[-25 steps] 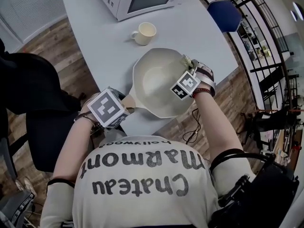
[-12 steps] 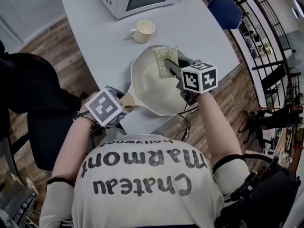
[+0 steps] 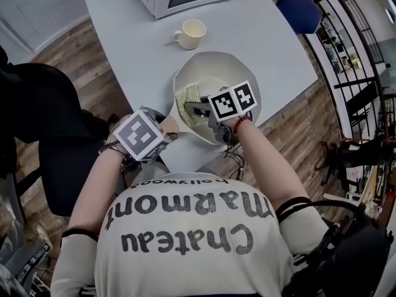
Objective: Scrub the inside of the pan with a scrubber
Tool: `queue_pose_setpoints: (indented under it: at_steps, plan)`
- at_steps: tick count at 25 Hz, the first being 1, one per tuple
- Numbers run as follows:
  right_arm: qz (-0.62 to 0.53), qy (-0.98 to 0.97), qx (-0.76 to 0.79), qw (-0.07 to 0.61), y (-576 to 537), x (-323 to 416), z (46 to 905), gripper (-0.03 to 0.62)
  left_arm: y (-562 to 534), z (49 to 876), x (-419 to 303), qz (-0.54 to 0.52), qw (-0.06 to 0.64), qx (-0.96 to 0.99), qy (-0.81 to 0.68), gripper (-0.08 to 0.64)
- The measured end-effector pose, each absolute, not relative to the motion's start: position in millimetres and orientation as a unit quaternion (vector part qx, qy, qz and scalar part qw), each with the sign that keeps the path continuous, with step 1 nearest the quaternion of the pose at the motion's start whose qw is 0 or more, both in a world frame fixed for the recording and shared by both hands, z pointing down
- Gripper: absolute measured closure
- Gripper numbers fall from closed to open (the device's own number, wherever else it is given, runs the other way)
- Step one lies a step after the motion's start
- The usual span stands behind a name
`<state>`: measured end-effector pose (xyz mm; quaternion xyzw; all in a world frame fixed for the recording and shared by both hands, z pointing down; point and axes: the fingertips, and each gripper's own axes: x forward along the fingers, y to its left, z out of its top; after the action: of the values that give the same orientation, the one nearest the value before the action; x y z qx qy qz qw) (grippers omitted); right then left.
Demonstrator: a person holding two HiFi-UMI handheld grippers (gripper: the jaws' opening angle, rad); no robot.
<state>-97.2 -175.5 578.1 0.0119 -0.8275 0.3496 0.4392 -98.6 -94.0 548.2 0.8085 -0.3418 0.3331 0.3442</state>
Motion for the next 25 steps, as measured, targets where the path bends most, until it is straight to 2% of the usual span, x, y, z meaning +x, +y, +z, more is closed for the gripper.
queue_pose_setpoints:
  at_steps: [5, 11, 16, 25]
  plan:
    - [0.324, -0.812, 0.027, 0.486, -170, -92, 601, 0.545, -96, 548, -98, 0.337, 0.344, 0.808, -0.34, 0.324]
    - [0.207, -0.758, 0.086, 0.612, -188, -50, 632, 0.546, -95, 551, -97, 0.327, 0.353, 0.807, -0.341, 0.322]
    - [0.156, -0.726, 0.103, 0.662, -193, -34, 633, 0.546, -94, 552, -99, 0.325, 0.353, 0.806, -0.347, 0.325]
    - [0.077, -0.63, 0.131, 0.761, -234, 36, 641, 0.546, -94, 552, -99, 0.32, 0.356, 0.806, -0.348, 0.333]
